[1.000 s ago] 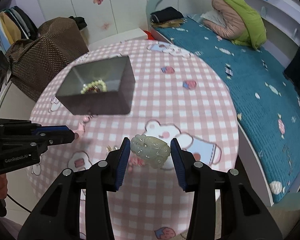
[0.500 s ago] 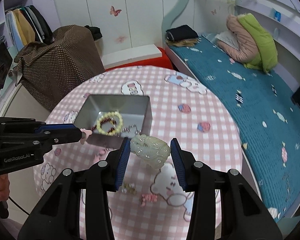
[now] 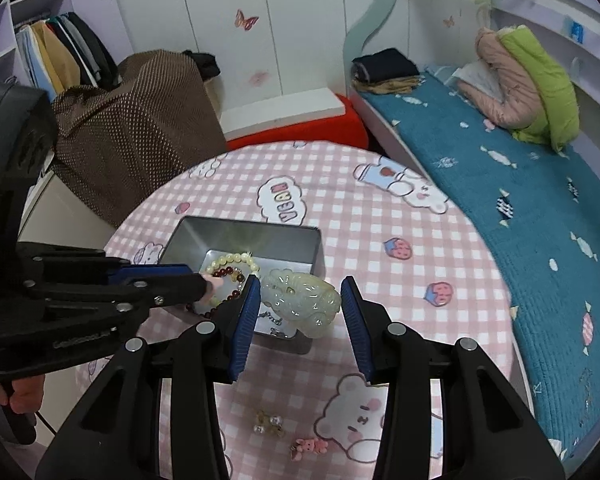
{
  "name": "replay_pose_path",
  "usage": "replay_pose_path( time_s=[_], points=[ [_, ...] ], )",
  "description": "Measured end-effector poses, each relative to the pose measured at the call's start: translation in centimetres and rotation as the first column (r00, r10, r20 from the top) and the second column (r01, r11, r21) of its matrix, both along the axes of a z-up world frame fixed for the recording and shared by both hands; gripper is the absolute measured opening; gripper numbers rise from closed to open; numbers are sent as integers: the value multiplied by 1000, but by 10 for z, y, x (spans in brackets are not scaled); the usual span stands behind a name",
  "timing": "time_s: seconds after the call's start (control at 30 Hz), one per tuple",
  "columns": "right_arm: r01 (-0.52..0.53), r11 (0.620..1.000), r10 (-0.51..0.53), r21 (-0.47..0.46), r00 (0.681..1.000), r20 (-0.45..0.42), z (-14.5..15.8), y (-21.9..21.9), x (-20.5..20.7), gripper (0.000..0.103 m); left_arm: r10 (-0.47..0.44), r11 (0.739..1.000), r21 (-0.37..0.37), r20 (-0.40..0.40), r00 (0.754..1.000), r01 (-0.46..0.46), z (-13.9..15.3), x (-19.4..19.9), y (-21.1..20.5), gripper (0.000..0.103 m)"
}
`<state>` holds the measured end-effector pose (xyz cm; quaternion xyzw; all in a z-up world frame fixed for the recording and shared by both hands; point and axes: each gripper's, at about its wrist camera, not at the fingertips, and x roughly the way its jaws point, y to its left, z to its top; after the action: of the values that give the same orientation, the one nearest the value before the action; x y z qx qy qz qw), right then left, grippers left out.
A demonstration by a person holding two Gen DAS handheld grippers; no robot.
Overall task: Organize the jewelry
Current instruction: 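Carry the jade pendant and pink charm over the grey tin, then open both tools to drop the pendant and charm into the tin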
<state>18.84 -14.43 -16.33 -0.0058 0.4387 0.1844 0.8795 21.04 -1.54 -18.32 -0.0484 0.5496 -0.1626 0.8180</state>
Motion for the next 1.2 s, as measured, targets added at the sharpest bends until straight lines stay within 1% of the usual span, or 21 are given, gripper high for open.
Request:
replay_pose_path(
  time_s=[0.1, 0.23, 0.4, 0.5, 0.57, 0.83, 1.0, 1.1, 1.2],
  points=[
    [-22, 1000, 22, -3, 1000, -23, -7, 5, 5, 39, 12, 1000, 6, -32, 999, -12, -12, 8, 5, 13],
    [-55, 998, 54, -18, 998, -29, -12, 12, 10, 39, 28, 1000, 11, -72, 997, -27, -26, 15, 10, 13],
    [-106, 994, 104, -41, 994, -39, -19, 24, 16, 39, 35, 999, 23, -104, 994, -33, -39, 16, 11, 14],
    [-122, 991, 120, -44, 991, -56, -25, 28, 21, 40, 56, 998, 24, -123, 991, -53, -45, 16, 16, 13],
    [-135, 989, 132, -53, 990, -50, -25, 31, 22, 40, 65, 998, 26, -124, 990, -63, -46, 17, 19, 14],
    [-174, 983, 168, -63, 982, -86, -34, 41, 26, 40, 103, 994, 39, -130, 986, -99, -48, 18, 27, 14],
    [-171, 983, 164, -62, 981, -99, -36, 40, 25, 40, 103, 994, 42, -130, 986, -98, -48, 16, 28, 15],
    [-166, 984, 159, -60, 982, -103, -35, 39, 26, 41, 105, 994, 39, -132, 986, -101, -47, 15, 28, 17],
    [-160, 985, 153, -68, 984, -96, -32, 38, 24, 41, 104, 994, 48, -131, 986, -98, -45, 15, 26, 22]
  ],
)
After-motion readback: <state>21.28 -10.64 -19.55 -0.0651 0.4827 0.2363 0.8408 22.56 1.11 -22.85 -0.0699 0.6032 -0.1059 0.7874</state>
